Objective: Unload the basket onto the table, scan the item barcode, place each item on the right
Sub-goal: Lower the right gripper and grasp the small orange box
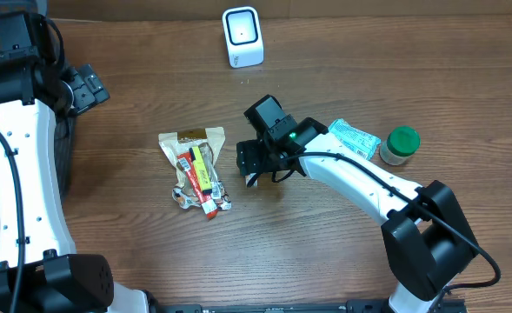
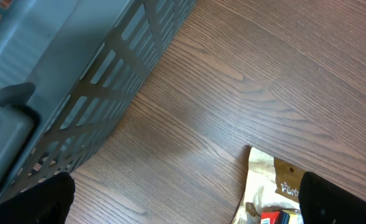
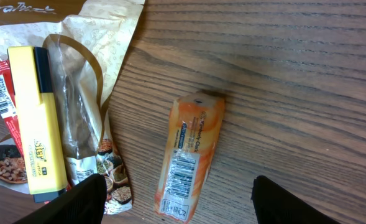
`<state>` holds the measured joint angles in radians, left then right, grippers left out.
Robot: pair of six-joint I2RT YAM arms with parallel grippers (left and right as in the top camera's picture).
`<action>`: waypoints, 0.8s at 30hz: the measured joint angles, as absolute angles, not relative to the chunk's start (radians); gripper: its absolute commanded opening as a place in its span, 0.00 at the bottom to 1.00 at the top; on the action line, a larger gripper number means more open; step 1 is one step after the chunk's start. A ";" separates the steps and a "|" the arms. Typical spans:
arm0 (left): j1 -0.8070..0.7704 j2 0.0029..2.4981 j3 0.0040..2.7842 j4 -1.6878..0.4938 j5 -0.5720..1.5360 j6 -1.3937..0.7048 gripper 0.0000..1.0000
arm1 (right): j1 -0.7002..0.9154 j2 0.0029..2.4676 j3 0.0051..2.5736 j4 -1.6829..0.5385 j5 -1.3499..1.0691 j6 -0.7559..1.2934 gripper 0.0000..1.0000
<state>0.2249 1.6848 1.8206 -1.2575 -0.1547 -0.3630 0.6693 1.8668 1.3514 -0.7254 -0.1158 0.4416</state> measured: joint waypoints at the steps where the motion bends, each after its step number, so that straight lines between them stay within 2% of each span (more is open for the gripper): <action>1: 0.225 1.685 1.821 -1.258 -0.155 -0.363 1.00 | 0.669 1.867 1.351 -0.725 -0.116 0.442 0.76; 6: 0.225 1.685 1.821 -1.258 -0.155 -0.363 1.00 | 0.669 1.867 1.351 -0.725 -0.116 0.442 0.75; 9: 0.225 1.685 1.821 -1.257 -0.155 -0.363 1.00 | 0.669 1.867 1.351 -0.725 -0.116 0.444 0.65; 10: 0.225 1.685 1.821 -1.257 -0.155 -0.363 1.00 | 0.669 1.867 1.351 -0.725 -0.116 0.447 0.64; 24: 0.225 1.685 1.821 -1.258 -0.155 -0.363 1.00 | 0.669 1.886 1.351 -0.722 -0.149 0.494 0.63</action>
